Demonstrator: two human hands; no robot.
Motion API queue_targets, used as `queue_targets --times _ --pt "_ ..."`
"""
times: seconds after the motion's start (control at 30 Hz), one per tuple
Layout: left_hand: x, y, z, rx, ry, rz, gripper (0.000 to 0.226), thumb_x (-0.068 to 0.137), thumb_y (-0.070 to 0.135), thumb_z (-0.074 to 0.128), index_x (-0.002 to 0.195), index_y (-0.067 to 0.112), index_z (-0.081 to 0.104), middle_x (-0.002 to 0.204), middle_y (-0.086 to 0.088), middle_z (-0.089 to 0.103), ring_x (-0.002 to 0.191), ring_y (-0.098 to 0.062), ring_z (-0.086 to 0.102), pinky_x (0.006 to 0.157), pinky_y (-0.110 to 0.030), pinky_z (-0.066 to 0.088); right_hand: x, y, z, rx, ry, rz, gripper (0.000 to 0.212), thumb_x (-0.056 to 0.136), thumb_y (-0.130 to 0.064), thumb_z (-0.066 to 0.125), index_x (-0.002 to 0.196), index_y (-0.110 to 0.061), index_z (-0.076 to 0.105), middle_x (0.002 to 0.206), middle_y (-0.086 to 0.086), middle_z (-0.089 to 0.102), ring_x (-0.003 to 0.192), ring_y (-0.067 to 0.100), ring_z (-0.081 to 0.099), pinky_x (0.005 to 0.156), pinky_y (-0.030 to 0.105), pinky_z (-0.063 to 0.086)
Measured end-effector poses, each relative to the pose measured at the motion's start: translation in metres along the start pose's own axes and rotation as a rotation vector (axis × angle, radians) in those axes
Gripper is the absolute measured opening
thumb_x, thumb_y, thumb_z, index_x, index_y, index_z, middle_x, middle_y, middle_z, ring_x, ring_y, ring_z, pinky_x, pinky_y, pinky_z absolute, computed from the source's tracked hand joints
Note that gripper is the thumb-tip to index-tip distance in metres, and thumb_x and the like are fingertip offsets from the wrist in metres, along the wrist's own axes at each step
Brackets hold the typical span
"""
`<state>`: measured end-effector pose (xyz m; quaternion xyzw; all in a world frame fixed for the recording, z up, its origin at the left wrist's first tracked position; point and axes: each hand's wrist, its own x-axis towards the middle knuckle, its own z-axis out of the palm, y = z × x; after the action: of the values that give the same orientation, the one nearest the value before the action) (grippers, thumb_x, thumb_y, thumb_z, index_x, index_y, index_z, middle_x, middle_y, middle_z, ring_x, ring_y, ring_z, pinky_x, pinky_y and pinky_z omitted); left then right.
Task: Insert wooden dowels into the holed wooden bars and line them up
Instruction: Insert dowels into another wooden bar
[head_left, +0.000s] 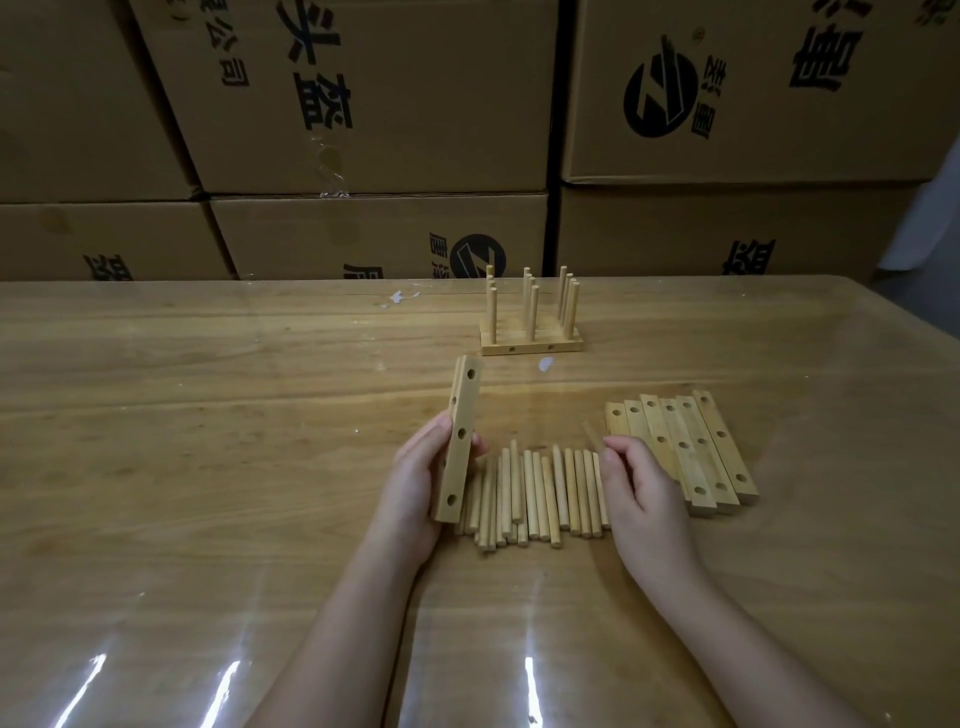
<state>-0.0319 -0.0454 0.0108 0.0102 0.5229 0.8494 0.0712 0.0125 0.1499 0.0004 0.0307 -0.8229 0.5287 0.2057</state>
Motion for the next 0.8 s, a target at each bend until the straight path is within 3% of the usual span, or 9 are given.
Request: queue_targets --times 0.1,0.2,0.27,0.37,0.5,0.57,0.67,0.8 --pt "0.0 0.0 -0.002 -0.042 -0.002 -0.004 0.026 0.096 0.023 0.047 0.11 0.009 0.063 0.077 -0.004 0.064 0.074 -0.016 0.062 0.068 -0.026 0.052 0.001 0.004 0.001 0.006 -0.006 0.05 0.017 0.094 -0.02 0.047 0.107 -0.028 0.053 0.069 -0.012 0.054 0.056 -0.002 0.049 0.049 0.012 0.039" --pt "-0.001 0.0 -0.001 -0.032 -0.01 -0.015 0.036 0.087 0.026 0.054 0.12 0.014 0.063 0.077 -0.003 0.065 0.066 -0.012 0.06 0.061 -0.024 0.051 0.002 0.002 -0.002 0.1 0.011 0.097 0.021 0.094 -0.022 0.048 0.105 -0.039 0.053 0.076 -0.009 0.063 0.069 -0.002 0.058 0.058 0.013 0.046" --pt "-0.002 0.001 0.0 -0.014 -0.023 -0.012 0.04 0.081 0.028 0.057 0.119 0.016 0.065 0.077 -0.003 0.066 0.062 -0.01 0.06 0.056 -0.022 0.051 0.003 -0.001 -0.004 0.228 0.013 0.129 0.02 0.095 -0.021 0.046 0.105 -0.035 0.056 0.077 -0.005 0.067 0.065 0.004 0.062 0.057 0.015 0.049" --pt "-0.003 0.001 0.0 0.032 -0.028 -0.014 0.037 0.079 0.029 0.06 0.114 0.019 0.068 0.08 -0.004 0.069 0.064 -0.01 0.062 0.056 -0.021 0.052 0.006 -0.006 -0.005 0.368 0.014 0.155 0.021 0.098 -0.021 0.04 0.105 -0.015 0.058 0.078 -0.001 0.071 0.067 0.013 0.066 0.055 0.018 0.05" --pt "-0.005 0.001 0.002 0.068 -0.02 -0.003 0.035 0.075 0.028 0.063 0.108 0.018 0.07 0.08 -0.005 0.072 0.064 -0.01 0.065 0.055 -0.019 0.051 0.006 -0.01 -0.004 0.409 0.071 0.16 0.016 0.098 -0.027 0.04 0.099 -0.021 0.055 0.088 -0.011 0.071 0.087 0.002 0.064 0.074 0.018 0.048" --pt "-0.006 0.002 0.003 0.096 -0.037 0.0 0.036 0.076 0.028 0.066 0.109 0.015 0.069 0.079 -0.006 0.072 0.062 -0.011 0.065 0.052 -0.02 0.05 0.008 -0.01 -0.006 0.447 0.093 0.204 0.012 0.094 -0.031 0.047 0.097 -0.026 0.058 0.082 -0.017 0.068 0.079 -0.003 0.061 0.073 0.018 0.043" --pt "-0.008 0.003 0.005 0.099 -0.061 -0.015 0.037 0.074 0.026 0.07 0.108 0.011 0.07 0.078 -0.008 0.073 0.065 -0.014 0.068 0.051 -0.021 0.051 0.012 -0.011 -0.013 0.644 0.083 0.267 0.01 0.091 -0.025 0.053 0.091 -0.018 0.06 0.061 -0.01 0.054 0.057 0.004 0.049 0.057 0.02 0.043" --pt "-0.01 0.004 0.005 0.108 -0.096 -0.03 0.026 0.074 0.026 0.068 0.098 0.019 0.076 0.081 -0.009 0.073 0.072 -0.015 0.071 0.053 -0.021 0.053 0.016 -0.01 -0.018 0.791 0.031 0.287 0.005 0.088 -0.01 0.055 0.089 -0.012 0.059 0.067 0.0 0.064 0.064 0.011 0.06 0.06 0.021 0.051"
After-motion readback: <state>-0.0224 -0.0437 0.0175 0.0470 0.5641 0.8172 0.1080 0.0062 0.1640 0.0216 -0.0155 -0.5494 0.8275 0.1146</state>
